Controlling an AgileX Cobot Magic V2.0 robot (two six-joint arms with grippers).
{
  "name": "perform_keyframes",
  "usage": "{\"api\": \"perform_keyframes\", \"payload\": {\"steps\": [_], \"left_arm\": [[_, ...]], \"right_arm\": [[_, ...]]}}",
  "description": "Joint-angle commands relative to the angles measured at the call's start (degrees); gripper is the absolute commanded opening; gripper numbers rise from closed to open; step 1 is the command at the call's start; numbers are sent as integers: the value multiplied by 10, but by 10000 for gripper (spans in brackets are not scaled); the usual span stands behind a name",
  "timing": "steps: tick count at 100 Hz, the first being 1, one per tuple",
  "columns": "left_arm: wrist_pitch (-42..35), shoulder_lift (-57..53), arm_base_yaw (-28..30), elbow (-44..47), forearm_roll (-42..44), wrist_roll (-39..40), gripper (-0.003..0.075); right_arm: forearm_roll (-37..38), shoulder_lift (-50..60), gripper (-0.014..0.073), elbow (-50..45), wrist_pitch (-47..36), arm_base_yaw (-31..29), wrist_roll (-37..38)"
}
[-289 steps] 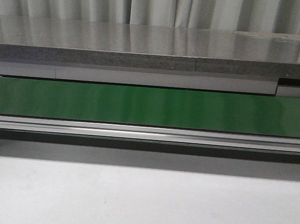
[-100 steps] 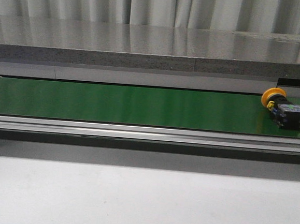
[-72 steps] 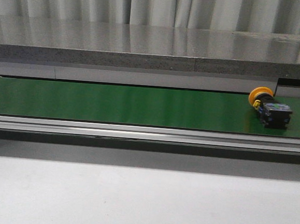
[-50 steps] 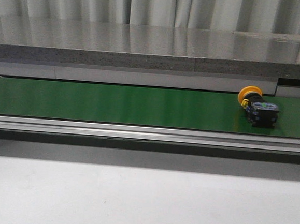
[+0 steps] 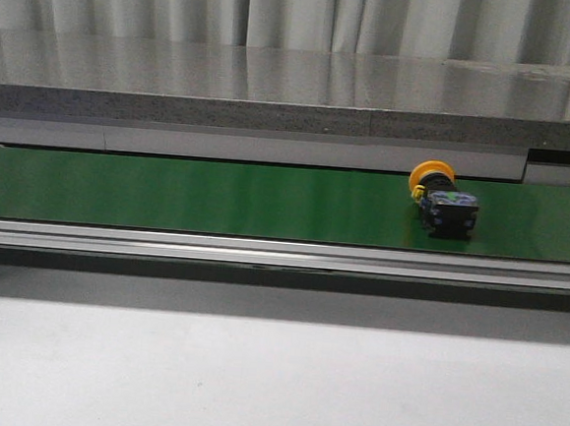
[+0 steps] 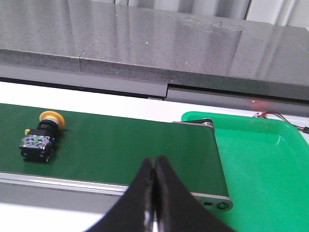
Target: Move button from right to left
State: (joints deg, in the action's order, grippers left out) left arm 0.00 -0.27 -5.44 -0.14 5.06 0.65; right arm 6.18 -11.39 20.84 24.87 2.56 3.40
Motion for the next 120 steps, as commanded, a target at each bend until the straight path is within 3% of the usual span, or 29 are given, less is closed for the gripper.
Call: {"api": "perform_keyframes", "payload": {"steps": [1,64,89,120], "left_arm": [[-51,-21,-5,23,-5,5,5],[-62,-19,-5,7,-13,5,5],[81,58,-5,-105,-51,5,5],[248,314,-5,-323,-51,5,5]], "right_arm": [[1,-4,-68,13,-43,2,-5],[1,-4,-68,13,-43,2,-5],[1,-4,-68,13,-43,2,-5],[1,-4,-68,13,-43,2,-5]]}}
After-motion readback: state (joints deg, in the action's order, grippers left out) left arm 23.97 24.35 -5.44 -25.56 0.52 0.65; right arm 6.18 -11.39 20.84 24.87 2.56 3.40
